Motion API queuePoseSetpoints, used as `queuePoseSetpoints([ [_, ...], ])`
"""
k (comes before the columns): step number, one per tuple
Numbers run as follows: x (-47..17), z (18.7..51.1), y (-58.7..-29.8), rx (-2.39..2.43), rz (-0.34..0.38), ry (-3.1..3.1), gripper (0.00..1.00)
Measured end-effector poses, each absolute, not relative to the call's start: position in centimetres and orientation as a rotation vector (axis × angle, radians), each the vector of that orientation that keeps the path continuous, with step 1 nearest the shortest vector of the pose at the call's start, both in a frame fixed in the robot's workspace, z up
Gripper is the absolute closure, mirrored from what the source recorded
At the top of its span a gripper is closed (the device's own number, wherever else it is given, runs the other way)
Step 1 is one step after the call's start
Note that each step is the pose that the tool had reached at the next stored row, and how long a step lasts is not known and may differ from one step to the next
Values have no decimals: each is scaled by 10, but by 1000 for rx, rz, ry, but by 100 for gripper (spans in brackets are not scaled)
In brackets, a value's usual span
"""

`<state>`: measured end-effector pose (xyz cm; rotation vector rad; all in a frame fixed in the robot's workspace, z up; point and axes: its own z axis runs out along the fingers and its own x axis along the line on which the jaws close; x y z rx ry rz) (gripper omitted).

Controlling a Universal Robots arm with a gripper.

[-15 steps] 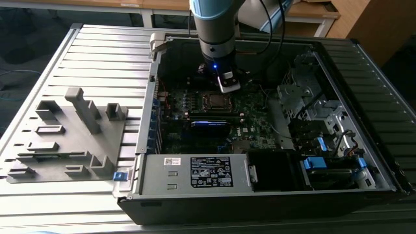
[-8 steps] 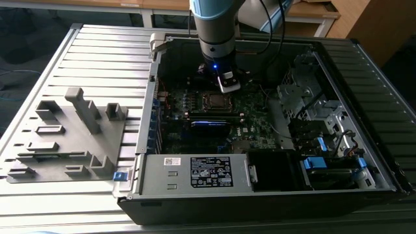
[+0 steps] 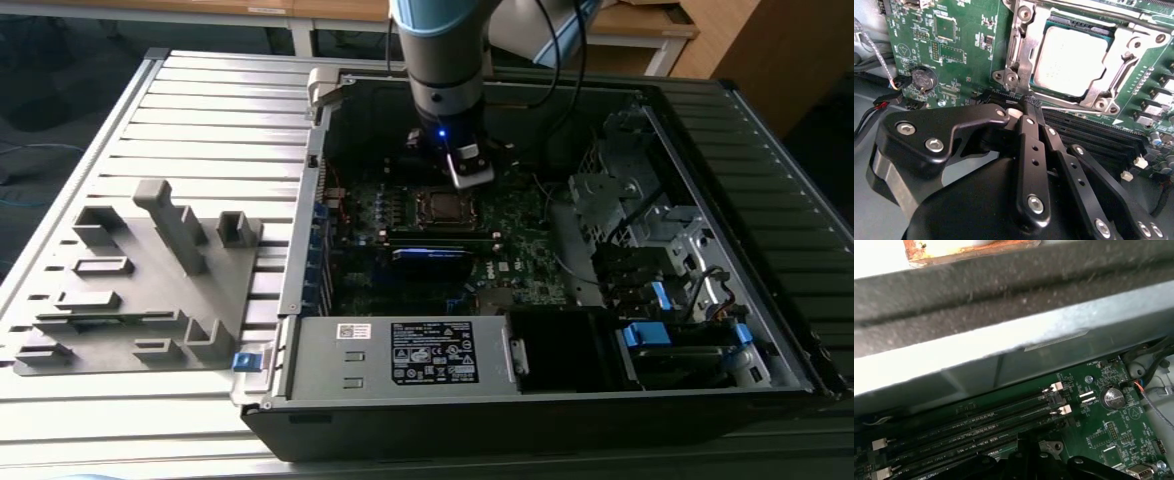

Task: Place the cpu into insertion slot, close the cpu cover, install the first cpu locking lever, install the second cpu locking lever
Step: 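Install the first cpu locking lever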

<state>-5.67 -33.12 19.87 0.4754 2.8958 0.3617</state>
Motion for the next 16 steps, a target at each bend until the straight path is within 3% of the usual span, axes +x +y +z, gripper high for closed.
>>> queuePoseSetpoints([
  [16, -60, 201, -330, 493, 361, 2892, 89],
])
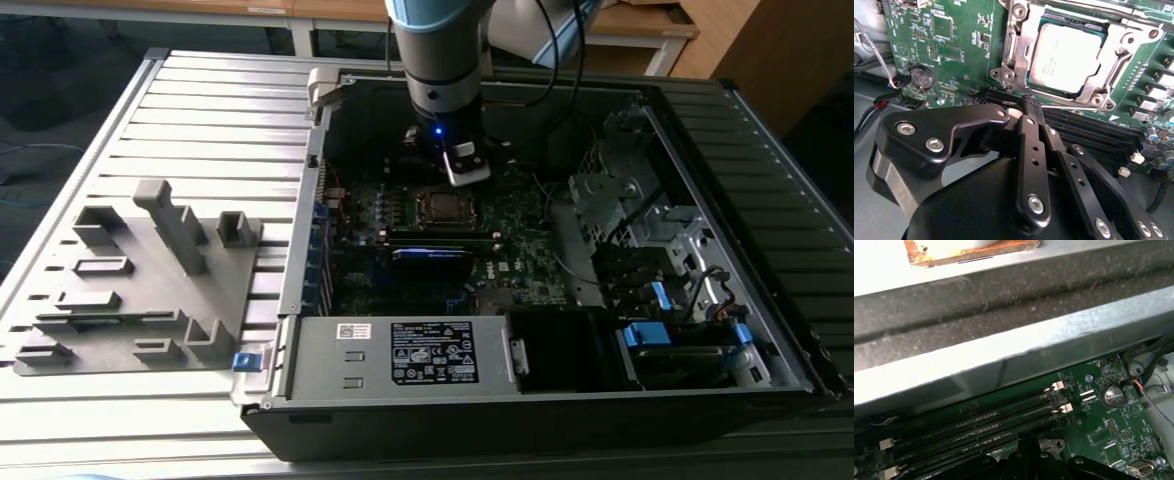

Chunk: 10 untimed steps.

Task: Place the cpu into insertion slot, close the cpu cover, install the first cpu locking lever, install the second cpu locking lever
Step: 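Install the first cpu locking lever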

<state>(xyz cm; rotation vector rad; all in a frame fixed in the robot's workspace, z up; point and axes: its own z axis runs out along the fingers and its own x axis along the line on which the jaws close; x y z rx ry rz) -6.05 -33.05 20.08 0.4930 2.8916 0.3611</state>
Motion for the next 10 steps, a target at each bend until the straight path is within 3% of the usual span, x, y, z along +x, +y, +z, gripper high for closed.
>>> queuePoseSetpoints([
  [10, -60, 201, -327, 529, 357, 2883, 89],
])
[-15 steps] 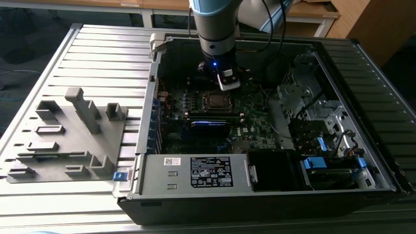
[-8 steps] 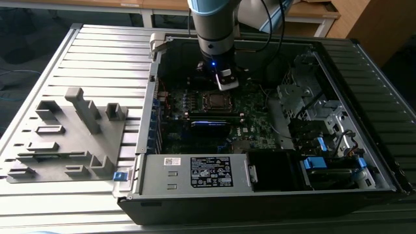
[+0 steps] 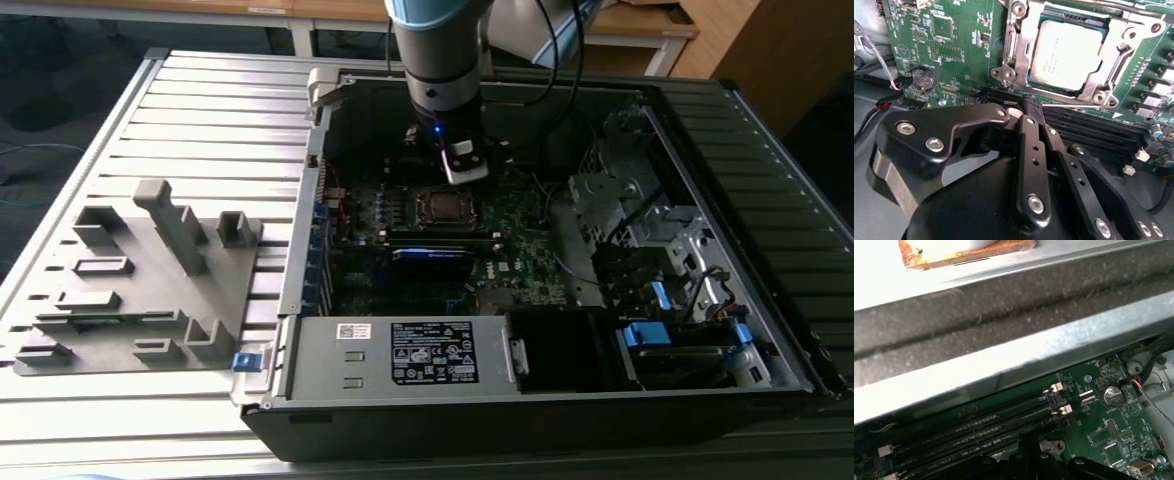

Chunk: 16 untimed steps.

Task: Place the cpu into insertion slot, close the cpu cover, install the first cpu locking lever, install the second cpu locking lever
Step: 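Install the first cpu locking lever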

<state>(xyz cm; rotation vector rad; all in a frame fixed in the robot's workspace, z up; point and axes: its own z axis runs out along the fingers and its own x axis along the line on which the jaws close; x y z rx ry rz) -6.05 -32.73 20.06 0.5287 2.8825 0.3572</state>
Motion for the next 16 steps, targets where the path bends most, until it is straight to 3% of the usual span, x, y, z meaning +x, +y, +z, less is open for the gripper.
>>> queuePoseSetpoints([
  [16, -64, 200, -326, 575, 352, 2870, 89],
])
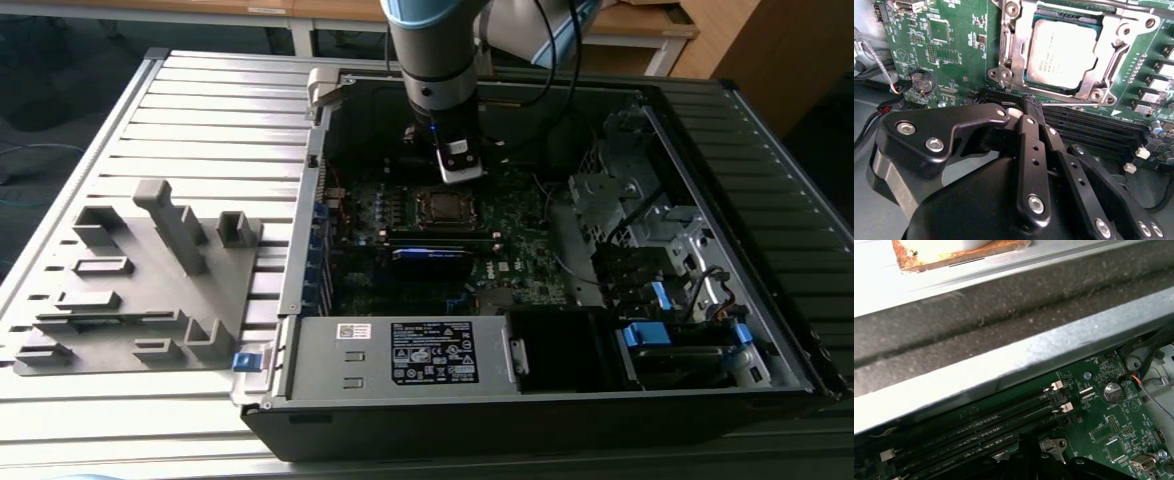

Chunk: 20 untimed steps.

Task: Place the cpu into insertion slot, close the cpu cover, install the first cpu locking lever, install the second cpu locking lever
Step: 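Install the first cpu locking lever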

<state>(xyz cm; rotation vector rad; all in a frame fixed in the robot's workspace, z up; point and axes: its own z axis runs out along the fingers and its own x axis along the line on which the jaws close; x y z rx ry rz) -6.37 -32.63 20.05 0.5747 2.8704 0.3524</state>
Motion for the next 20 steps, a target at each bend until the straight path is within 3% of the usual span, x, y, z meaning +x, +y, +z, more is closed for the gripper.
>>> queuePoseSetpoints([
  [20, -64, 202, -326, 576, 360, 2869, 89],
])
